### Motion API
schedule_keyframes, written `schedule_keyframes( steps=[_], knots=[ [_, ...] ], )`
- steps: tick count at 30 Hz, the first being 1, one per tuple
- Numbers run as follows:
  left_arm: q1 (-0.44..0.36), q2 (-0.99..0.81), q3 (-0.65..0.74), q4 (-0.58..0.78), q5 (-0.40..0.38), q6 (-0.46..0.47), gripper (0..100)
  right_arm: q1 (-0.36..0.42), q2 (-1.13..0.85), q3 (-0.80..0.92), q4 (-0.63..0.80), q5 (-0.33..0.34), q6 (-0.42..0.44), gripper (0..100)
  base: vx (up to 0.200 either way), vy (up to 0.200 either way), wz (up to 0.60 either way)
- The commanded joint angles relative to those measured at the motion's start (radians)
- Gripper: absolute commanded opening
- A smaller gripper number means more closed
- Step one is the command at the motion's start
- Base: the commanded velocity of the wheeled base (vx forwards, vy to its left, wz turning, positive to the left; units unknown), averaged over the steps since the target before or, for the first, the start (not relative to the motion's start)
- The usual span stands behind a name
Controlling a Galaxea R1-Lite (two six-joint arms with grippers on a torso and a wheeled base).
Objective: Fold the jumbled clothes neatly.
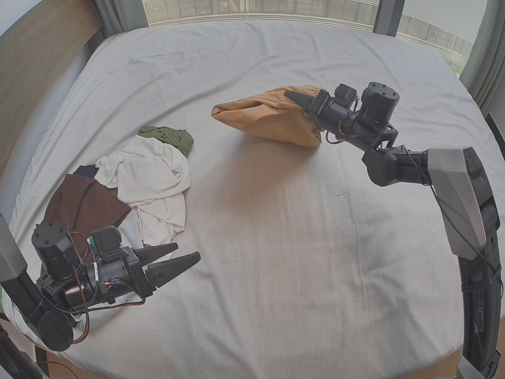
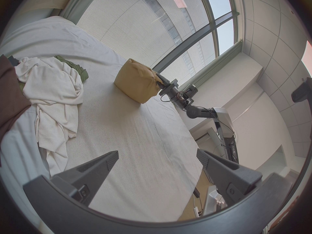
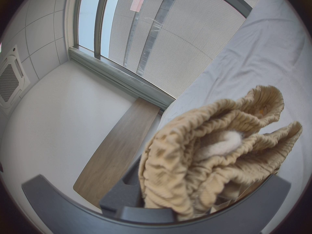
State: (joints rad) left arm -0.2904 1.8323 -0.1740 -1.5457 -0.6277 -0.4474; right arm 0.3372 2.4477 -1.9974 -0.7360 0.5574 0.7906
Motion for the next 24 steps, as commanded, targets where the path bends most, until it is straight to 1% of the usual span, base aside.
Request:
schedule_keyframes(
  steps=[1, 6, 10, 11, 12, 14, 19, 24],
  knots=[
    [0.011, -0.002, 0.002, -0.001, -0.003, 0.000, 100, 0.006, 0.042, 0.058, -0.025, -0.001, -0.011, 0, 0.000, 0.000, 0.00],
    [0.020, -0.002, 0.004, -0.002, -0.014, 0.000, 100, 0.008, 0.010, 0.233, -0.076, -0.001, -0.056, 0, 0.000, 0.000, 0.00],
    [0.027, -0.002, 0.002, -0.002, -0.015, 0.000, 100, 0.008, 0.008, 0.313, -0.134, -0.001, -0.059, 0, 0.000, 0.000, 0.00],
    [0.028, -0.002, 0.002, -0.002, -0.015, 0.000, 100, 0.009, 0.007, 0.361, -0.168, -0.001, -0.060, 0, 0.000, 0.000, 0.00],
    [0.028, -0.002, 0.002, -0.002, -0.015, 0.000, 100, 0.009, 0.007, 0.361, -0.168, -0.001, -0.060, 0, 0.000, 0.000, 0.00],
    [0.045, 0.001, 0.001, -0.001, -0.020, 0.000, 100, 0.014, 0.007, 0.437, -0.226, -0.001, -0.060, 0, 0.000, 0.000, 0.00],
    [0.060, 0.001, -0.001, -0.001, -0.038, 0.000, 100, 0.017, 0.010, 0.526, -0.281, -0.001, -0.076, 0, 0.000, 0.000, 0.00],
    [0.070, 0.002, -0.001, -0.001, -0.040, 0.000, 100, 0.017, 0.022, 0.600, -0.309, -0.001, -0.129, 0, 0.000, 0.000, 0.00]
  ],
)
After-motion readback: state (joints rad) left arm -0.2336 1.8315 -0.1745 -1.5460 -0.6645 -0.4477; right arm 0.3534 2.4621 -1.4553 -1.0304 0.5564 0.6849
